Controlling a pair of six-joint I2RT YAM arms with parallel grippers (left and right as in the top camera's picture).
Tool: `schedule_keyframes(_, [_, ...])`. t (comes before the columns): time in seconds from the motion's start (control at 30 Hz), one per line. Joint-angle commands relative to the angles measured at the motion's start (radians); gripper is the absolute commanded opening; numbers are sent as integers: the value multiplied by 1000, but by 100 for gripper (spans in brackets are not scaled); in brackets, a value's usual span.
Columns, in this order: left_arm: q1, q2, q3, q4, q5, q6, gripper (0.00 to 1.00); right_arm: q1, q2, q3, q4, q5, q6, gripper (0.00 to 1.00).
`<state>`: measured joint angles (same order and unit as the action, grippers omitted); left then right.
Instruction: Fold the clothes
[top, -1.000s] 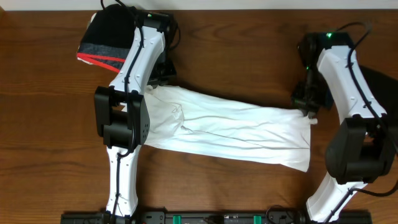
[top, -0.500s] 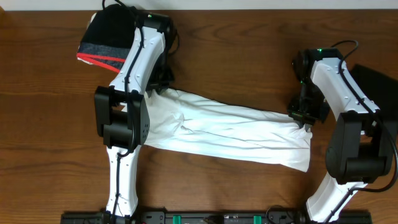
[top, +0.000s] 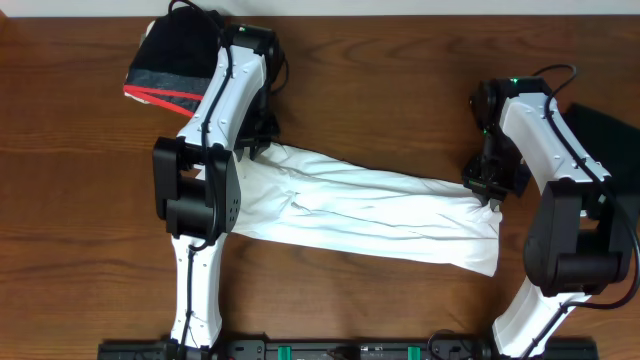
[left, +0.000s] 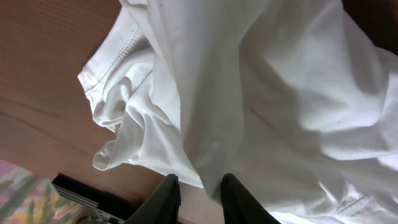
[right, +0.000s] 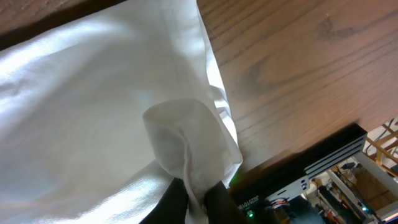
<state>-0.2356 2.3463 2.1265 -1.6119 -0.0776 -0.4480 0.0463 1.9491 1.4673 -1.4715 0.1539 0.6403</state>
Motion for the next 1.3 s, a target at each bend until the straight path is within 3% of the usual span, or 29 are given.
schedule_keyframes(0.0, [-1,-60,-4,-78,-2,9,25,7,-26,-4,-3,15,17,9])
schedule_keyframes(0.27, [-6,-251,-4,-74,-23,-21,26,41,-90,-4,-6,14,13,11])
schedule_keyframes(0.33, [-8,-303,-4,-76,-23,-20,29,64,-121,-4,-23,15,12,27])
schedule_keyframes(0.43, [-8,-351,-4,-77,-23,-17,29,95,-143,-5,-55,15,-6,67])
schedule_keyframes(0.7, [-8,-394,-4,-77,-23,6,31,151,-144,-9,-71,23,39,74])
schedule_keyframes(0.8, [-8,-393,-18,-60,-23,30,69,158,-149,-9,-18,-25,35,77])
schedule_keyframes(0.87, [-8,-393,-36,-21,-23,49,100,164,-153,-9,31,-86,-1,79])
schedule_keyframes(1.27, [-5,-359,-225,253,-16,27,98,164,-154,-9,96,-171,-44,83])
